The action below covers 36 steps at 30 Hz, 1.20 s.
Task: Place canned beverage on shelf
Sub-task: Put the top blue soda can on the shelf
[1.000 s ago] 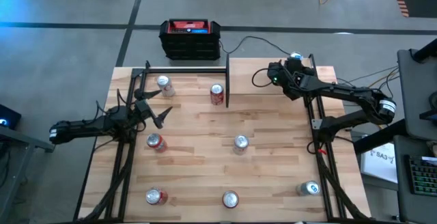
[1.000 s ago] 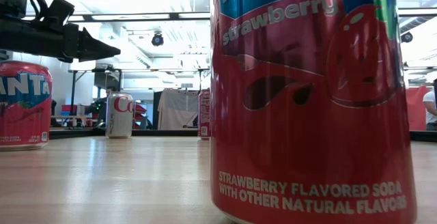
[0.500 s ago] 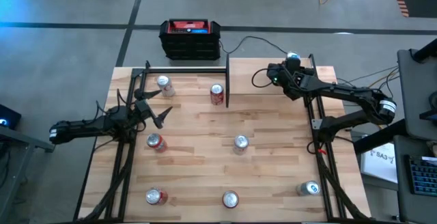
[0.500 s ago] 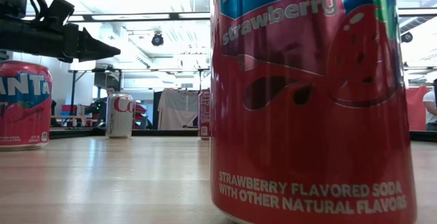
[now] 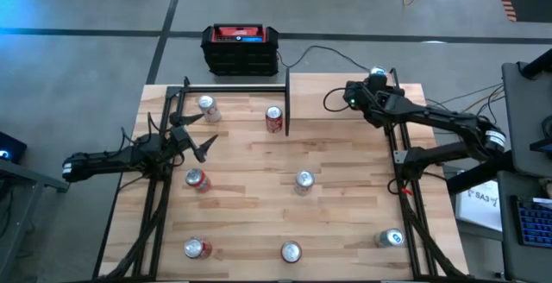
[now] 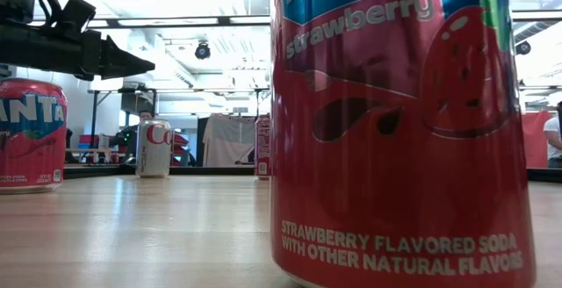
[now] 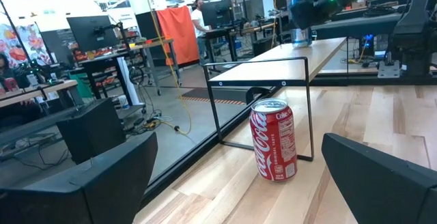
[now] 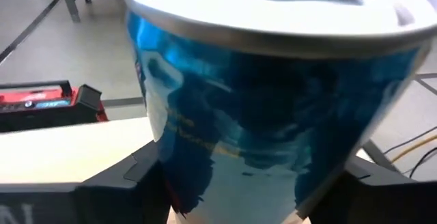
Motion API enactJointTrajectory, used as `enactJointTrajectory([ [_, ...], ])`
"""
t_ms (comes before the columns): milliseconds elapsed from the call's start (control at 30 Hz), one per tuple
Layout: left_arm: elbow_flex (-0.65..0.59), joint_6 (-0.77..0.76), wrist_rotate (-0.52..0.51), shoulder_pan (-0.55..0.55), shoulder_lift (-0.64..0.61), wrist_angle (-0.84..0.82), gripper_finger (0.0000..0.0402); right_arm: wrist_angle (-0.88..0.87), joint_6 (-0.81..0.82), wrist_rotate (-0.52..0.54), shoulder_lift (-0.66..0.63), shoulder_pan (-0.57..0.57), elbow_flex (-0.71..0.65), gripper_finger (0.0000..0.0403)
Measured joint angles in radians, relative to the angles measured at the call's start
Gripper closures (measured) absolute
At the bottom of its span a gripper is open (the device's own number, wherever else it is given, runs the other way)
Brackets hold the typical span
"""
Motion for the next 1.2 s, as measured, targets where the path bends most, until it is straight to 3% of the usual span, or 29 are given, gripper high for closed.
enactJointTrajectory([
  [533,0.0,0.0,0.0,0.0,0.0,0.0,0.0003,0.025,0.005,0.012,-0.009,-0.147,0.0,0.0179],
  [833,0.0,0.0,0.0,0.0,0.0,0.0,0.0003,0.121,-0.039,-0.045,0.0,-0.222,0.0,0.0179],
  [1200,0.0,0.0,0.0,0.0,0.0,0.0,0.0003,0.17,-0.081,-0.013,0.038,-0.236,0.001,0.0179],
])
